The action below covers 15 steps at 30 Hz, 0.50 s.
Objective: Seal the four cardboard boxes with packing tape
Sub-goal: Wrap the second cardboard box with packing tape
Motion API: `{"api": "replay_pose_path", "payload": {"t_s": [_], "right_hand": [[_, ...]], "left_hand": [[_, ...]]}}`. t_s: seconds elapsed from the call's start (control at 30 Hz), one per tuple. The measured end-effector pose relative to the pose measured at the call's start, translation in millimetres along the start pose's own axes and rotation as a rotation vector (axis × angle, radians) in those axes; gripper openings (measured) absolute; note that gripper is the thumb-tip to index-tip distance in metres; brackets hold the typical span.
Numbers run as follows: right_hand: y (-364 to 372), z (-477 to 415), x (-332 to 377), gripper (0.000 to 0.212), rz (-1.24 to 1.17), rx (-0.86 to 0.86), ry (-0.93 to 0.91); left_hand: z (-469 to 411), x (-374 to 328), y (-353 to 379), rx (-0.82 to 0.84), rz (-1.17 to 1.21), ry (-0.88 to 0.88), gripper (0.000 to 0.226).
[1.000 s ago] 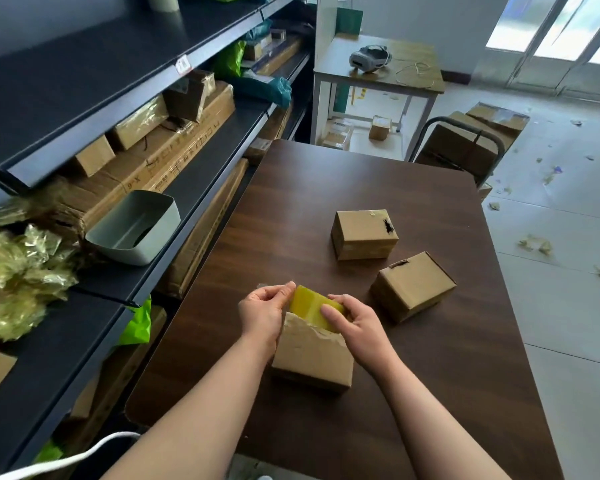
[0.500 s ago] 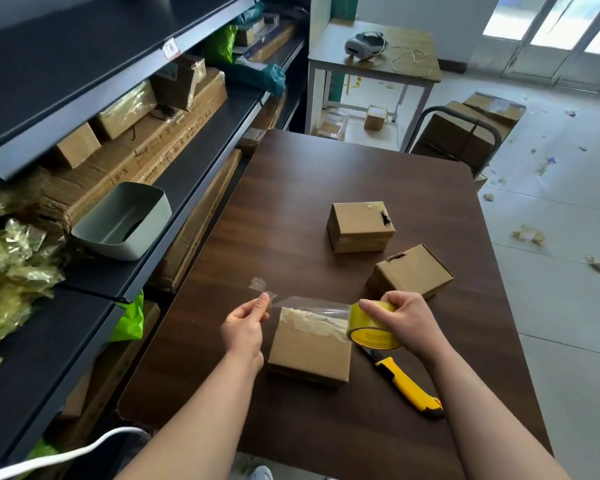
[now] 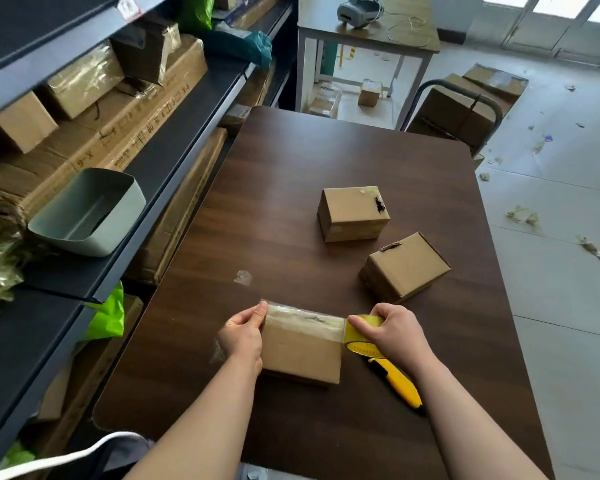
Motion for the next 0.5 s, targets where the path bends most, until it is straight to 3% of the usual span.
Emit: {"api": "replay_pose_path", "payload": {"t_s": [0.5], "right_hand": [[3.8, -8.5, 8.9, 0.041, 0.089, 0.032, 0.014]], "left_hand": [[-3.8, 9.6, -3.3, -0.007, -0.224, 0.022, 0.022]]}}
Point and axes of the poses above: each hand's wrist, its own z-axis away from the middle knuckle, its own y-axis out of the palm, x = y × z, the point moved 2 cm from there along -z, towards the middle knuckle, and after that the axes turned 14 degrees about y, right-handed, at the moved point
